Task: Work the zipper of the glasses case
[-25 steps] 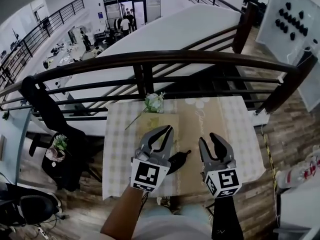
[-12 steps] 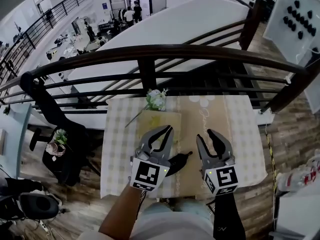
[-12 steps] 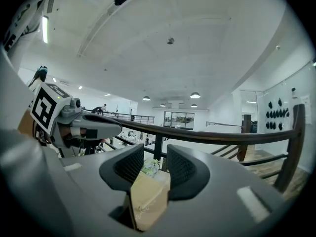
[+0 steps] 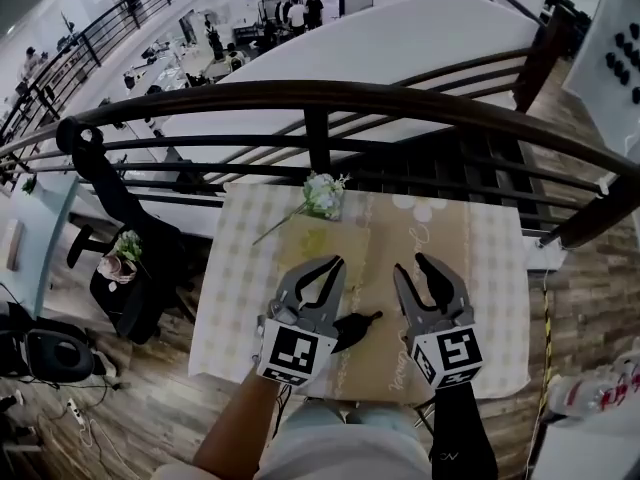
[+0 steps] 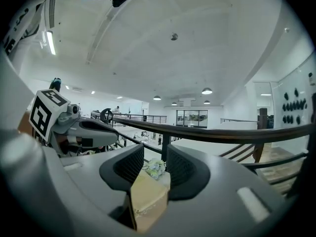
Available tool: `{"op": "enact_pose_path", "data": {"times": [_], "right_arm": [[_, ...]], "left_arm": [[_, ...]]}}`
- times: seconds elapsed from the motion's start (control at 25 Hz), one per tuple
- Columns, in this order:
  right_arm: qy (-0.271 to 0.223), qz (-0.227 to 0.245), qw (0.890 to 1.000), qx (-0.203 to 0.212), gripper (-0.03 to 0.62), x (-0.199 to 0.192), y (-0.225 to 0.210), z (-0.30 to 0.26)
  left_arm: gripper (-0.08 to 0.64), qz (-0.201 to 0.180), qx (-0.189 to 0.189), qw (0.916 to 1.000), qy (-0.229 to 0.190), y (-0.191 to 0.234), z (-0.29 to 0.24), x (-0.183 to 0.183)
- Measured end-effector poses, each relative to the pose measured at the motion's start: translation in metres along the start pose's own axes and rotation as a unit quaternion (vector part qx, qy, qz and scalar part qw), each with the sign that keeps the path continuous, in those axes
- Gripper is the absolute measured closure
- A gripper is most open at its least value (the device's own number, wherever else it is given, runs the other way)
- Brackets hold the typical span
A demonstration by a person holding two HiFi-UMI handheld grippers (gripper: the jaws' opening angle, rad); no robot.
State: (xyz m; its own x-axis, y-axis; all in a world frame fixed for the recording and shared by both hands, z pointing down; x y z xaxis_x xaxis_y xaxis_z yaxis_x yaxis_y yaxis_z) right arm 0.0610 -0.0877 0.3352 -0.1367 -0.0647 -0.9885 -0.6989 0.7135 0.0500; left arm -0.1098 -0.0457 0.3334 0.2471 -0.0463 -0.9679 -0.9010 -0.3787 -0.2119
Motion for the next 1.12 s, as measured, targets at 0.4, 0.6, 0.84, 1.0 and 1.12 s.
{"op": "enact_pose_path", "data": {"times": [0.4,0.6,0.84,1.0,1.12], "right_arm": [[0.011,-0.014,0.998,0.057,0.422,-0.015,-0.024,-0.023],[0.015,-0.017,0.996,0.085,0.422,-0.024,-0.025,-0.033],[0.019,-0.017,0.994,0.108,0.422,-0.032,-0.027,-0.039],[0.022,-0.019,0.993,0.117,0.422,-0.039,-0.029,-0.039],[0.024,-0.022,0.992,0.122,0.422,-0.042,-0.029,-0.039]], "left_arm": [[0.462,0.022,-0.055,0.9928,0.104,-0.029,-0.014,-0.039],[0.403,0.01,-0.118,0.9741,0.193,-0.058,-0.011,-0.08],[0.382,0.04,-0.147,0.947,0.283,-0.078,0.002,-0.137],[0.382,0.054,-0.14,0.9316,0.331,-0.084,0.01,-0.17],[0.382,0.061,-0.137,0.9204,0.361,-0.088,0.012,-0.183]]}}
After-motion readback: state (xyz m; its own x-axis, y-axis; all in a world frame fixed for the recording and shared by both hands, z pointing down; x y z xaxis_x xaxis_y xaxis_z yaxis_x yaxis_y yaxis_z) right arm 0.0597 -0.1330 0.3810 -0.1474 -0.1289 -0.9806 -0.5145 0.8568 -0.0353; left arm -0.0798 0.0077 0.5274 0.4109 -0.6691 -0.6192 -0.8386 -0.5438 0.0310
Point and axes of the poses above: the fingertips, and each gripper's own axes: z backward along the fingers, y to its left, x out of its top, the point moved 7 cm from there along z, backward along the fingers, and after that the axes turned 3 degrees about -y, right-handed, at the moved point
